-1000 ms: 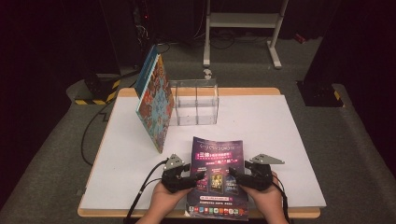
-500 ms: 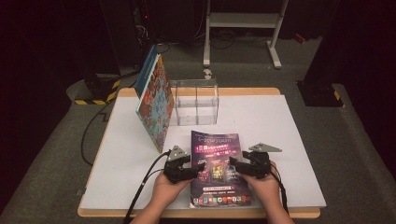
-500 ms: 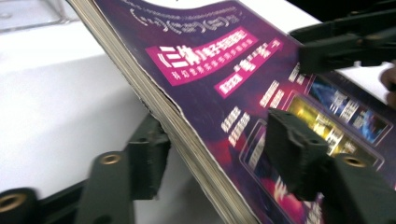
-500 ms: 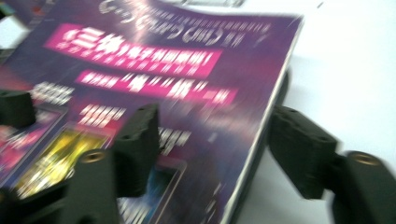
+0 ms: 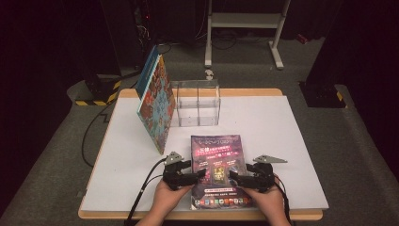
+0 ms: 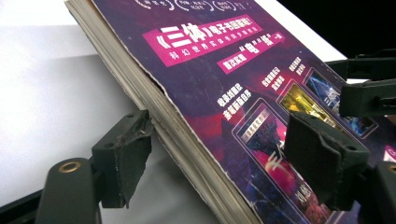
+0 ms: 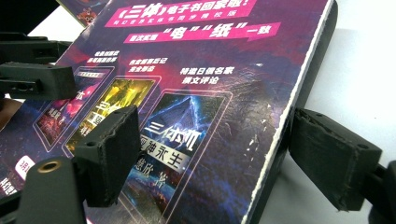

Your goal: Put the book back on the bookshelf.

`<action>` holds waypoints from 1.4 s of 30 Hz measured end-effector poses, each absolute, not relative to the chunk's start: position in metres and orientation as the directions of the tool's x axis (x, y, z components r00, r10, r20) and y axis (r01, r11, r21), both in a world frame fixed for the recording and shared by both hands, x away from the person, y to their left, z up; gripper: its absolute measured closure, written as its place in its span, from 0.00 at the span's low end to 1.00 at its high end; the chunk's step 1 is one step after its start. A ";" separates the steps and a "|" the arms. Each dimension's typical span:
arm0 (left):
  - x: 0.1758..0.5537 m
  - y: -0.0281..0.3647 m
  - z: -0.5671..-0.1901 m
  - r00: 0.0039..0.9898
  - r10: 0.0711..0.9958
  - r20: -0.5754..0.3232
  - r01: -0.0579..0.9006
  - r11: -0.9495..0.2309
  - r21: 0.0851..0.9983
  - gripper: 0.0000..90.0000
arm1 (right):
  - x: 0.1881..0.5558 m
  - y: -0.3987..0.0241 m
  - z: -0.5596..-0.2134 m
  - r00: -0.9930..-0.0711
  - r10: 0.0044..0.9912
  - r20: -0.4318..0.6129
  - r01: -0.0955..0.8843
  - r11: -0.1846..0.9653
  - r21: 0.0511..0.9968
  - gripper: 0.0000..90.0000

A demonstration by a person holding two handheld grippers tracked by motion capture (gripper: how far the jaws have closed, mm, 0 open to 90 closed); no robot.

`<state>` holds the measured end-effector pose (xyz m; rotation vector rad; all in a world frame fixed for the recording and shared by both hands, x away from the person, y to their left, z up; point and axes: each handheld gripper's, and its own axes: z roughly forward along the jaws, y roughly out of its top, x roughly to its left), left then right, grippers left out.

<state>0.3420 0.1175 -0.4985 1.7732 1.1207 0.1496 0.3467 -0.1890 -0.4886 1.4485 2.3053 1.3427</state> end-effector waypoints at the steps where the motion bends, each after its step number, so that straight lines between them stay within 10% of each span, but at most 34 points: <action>1: 0.343 0.117 -0.499 0.563 0.740 -0.367 0.615 -0.079 0.784 0.24 | 0.347 -0.189 -0.489 -0.537 0.771 0.343 0.681 0.155 0.716 0.18; 10: 0.348 0.105 -0.496 0.569 0.734 -0.371 0.628 -0.097 0.772 0.20 | 0.351 -0.186 -0.487 -0.555 0.772 0.311 0.663 0.185 0.725 0.18; 24: 0.332 0.103 -0.464 0.631 0.761 -0.153 0.468 -0.216 0.857 0.75 | 0.339 -0.189 -0.471 -0.597 0.762 0.251 0.592 0.208 0.779 0.66; 42: 0.360 0.116 -0.429 0.621 0.781 -0.067 0.319 -0.174 0.932 0.82 | 0.361 -0.178 -0.432 -0.617 0.766 0.183 0.471 0.172 0.865 0.81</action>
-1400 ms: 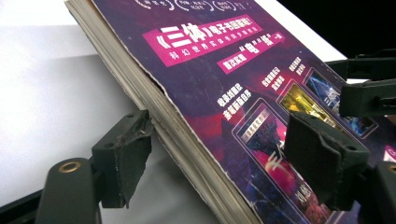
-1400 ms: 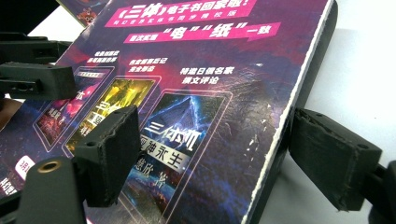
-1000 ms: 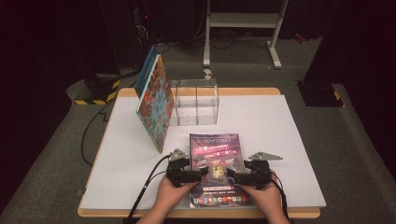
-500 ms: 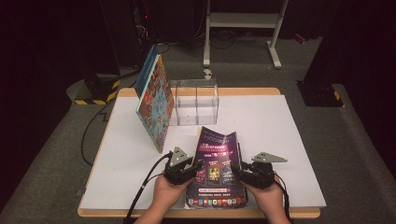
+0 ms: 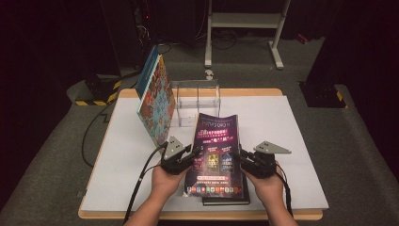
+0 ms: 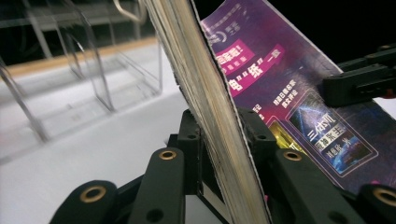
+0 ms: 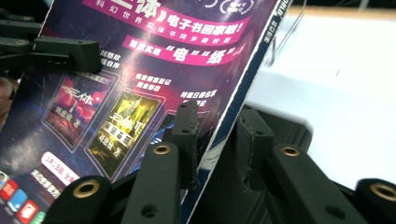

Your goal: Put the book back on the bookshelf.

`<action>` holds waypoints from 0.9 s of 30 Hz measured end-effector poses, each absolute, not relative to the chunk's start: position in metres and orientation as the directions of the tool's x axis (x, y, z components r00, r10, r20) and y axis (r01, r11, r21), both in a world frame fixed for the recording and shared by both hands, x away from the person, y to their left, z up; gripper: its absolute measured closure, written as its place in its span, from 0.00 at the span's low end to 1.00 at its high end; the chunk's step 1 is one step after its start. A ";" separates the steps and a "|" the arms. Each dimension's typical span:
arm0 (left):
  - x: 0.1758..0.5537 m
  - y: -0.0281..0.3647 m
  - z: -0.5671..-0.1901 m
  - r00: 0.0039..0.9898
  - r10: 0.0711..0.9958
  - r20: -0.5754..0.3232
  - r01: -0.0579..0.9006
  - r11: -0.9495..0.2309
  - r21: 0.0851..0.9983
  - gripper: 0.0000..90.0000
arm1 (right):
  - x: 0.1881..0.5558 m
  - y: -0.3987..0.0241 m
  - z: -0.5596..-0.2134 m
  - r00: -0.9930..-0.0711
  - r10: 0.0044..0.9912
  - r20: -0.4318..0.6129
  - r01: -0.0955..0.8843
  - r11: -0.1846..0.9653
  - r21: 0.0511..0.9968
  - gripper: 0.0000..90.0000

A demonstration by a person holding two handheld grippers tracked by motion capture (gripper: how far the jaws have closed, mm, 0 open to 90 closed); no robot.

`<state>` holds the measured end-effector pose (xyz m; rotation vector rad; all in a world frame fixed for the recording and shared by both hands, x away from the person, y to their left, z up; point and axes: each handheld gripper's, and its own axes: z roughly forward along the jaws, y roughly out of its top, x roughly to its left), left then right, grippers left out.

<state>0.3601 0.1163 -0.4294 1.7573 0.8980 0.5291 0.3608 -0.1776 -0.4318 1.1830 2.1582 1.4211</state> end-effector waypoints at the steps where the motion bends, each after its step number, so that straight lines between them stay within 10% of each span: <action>1: 0.365 0.116 -0.427 0.616 0.785 -0.065 0.313 -0.168 0.935 0.82 | 0.365 -0.176 -0.429 -0.613 0.770 0.179 0.463 0.166 0.871 0.82; 27: 0.382 0.115 -0.408 0.597 0.802 0.003 0.110 -0.086 0.990 0.86 | 0.377 -0.170 -0.401 -0.583 0.810 0.064 0.243 0.099 0.965 0.91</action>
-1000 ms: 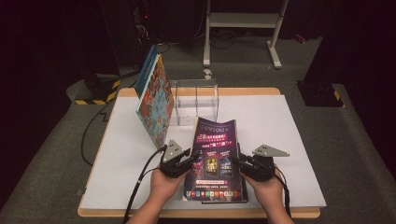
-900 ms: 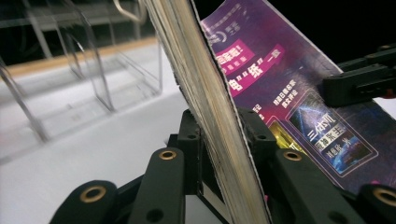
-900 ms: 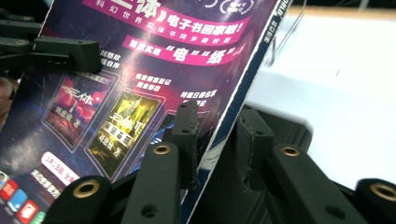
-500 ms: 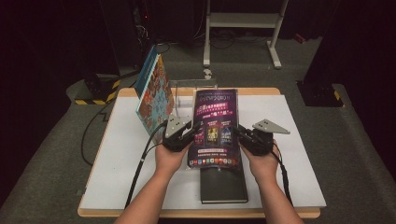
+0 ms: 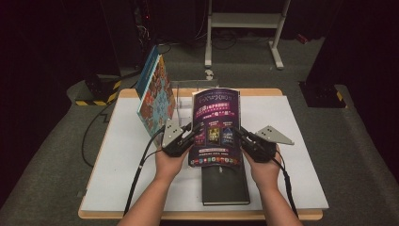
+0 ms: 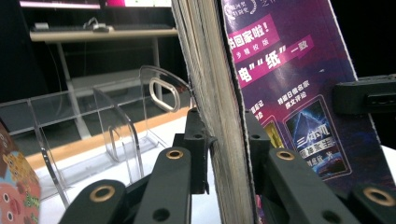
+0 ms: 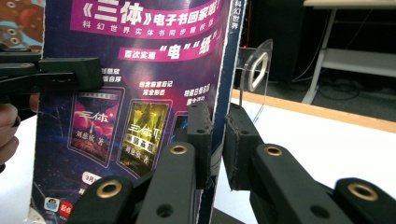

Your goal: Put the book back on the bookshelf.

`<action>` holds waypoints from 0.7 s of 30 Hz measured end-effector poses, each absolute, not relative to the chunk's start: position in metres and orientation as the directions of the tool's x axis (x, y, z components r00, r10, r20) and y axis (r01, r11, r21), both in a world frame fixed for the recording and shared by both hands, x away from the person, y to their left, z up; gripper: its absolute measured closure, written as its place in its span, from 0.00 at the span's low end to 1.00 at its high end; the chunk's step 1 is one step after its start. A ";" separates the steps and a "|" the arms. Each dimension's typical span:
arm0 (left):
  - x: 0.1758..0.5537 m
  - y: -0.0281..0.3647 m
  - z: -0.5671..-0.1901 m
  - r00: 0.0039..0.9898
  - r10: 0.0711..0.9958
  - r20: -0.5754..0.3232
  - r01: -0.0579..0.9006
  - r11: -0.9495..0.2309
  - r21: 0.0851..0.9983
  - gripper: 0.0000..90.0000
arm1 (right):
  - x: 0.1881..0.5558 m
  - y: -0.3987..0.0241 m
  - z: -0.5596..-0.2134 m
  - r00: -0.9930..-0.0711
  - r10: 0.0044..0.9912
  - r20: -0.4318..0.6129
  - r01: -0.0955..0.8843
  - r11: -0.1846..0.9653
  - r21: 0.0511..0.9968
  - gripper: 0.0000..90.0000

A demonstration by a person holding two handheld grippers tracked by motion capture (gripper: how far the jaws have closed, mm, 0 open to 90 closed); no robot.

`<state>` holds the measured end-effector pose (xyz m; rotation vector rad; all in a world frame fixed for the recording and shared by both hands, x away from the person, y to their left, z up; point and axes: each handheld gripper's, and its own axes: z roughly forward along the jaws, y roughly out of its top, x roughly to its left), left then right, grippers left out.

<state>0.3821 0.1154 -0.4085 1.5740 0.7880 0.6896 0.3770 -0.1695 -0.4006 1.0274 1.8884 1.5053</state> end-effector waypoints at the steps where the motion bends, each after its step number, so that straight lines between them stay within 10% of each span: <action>1: 0.381 0.116 -0.409 0.598 0.801 0.000 0.114 -0.085 0.990 0.85 | 0.375 -0.170 -0.401 -0.585 0.809 0.065 0.240 0.096 0.966 0.91; 21: 0.335 0.124 -0.409 0.628 0.778 0.015 0.059 -0.067 0.996 0.83 | 0.323 -0.177 -0.403 -0.625 0.780 0.043 0.192 0.100 0.976 0.91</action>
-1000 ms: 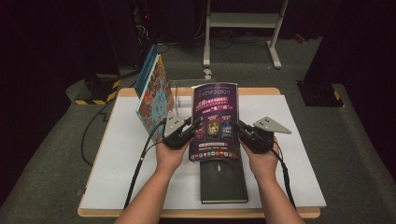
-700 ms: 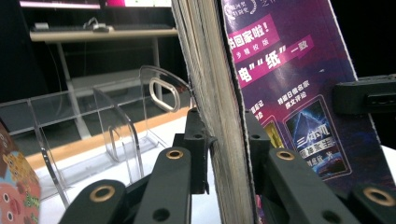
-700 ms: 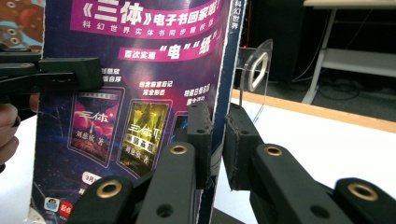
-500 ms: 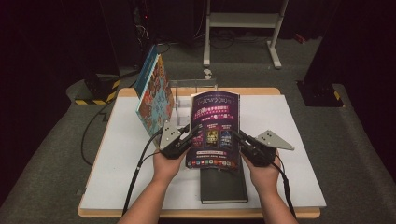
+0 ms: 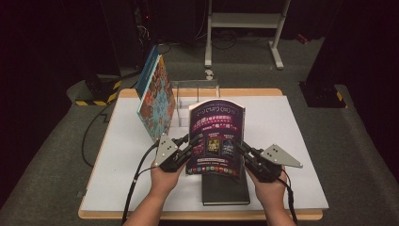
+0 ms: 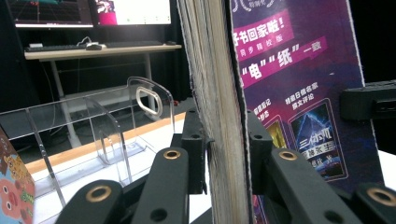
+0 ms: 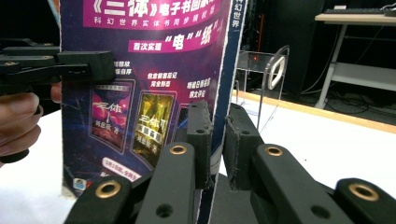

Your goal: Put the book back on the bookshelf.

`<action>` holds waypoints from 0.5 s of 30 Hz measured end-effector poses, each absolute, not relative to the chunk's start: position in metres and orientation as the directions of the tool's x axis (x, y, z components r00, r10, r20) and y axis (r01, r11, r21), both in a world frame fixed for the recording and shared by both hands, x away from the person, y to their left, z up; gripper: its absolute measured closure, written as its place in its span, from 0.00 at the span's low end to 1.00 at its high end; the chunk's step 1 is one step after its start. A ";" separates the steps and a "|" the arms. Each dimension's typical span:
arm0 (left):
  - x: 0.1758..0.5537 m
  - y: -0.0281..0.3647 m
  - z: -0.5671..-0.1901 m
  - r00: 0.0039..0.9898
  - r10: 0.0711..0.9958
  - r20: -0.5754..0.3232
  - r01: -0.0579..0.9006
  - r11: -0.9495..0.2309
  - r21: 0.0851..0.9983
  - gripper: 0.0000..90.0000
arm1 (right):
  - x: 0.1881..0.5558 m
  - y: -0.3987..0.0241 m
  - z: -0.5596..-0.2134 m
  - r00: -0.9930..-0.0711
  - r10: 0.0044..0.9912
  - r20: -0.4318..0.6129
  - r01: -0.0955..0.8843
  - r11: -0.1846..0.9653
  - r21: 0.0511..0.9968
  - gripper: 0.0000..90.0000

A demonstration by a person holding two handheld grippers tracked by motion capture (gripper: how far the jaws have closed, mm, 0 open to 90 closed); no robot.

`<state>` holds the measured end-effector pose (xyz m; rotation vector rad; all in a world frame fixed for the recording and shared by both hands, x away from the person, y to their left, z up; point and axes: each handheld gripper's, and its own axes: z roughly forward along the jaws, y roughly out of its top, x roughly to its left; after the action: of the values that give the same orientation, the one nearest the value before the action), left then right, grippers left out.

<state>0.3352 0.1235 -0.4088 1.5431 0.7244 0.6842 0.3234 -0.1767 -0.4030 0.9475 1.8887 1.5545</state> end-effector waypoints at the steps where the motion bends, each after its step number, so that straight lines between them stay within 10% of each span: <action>1: 0.333 0.124 -0.409 0.631 0.776 0.010 0.061 -0.063 0.996 0.83 | 0.320 -0.177 -0.403 -0.627 0.778 0.045 0.192 0.098 0.976 0.91; 15: 0.304 0.133 -0.413 0.649 0.760 0.025 0.040 -0.066 0.997 0.61 | 0.297 -0.179 -0.403 -0.705 0.704 0.083 0.204 0.088 0.975 0.58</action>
<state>0.3039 0.1328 -0.4126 1.5410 0.6891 0.6756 0.2966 -0.1790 -0.4033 0.8924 1.9647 1.6504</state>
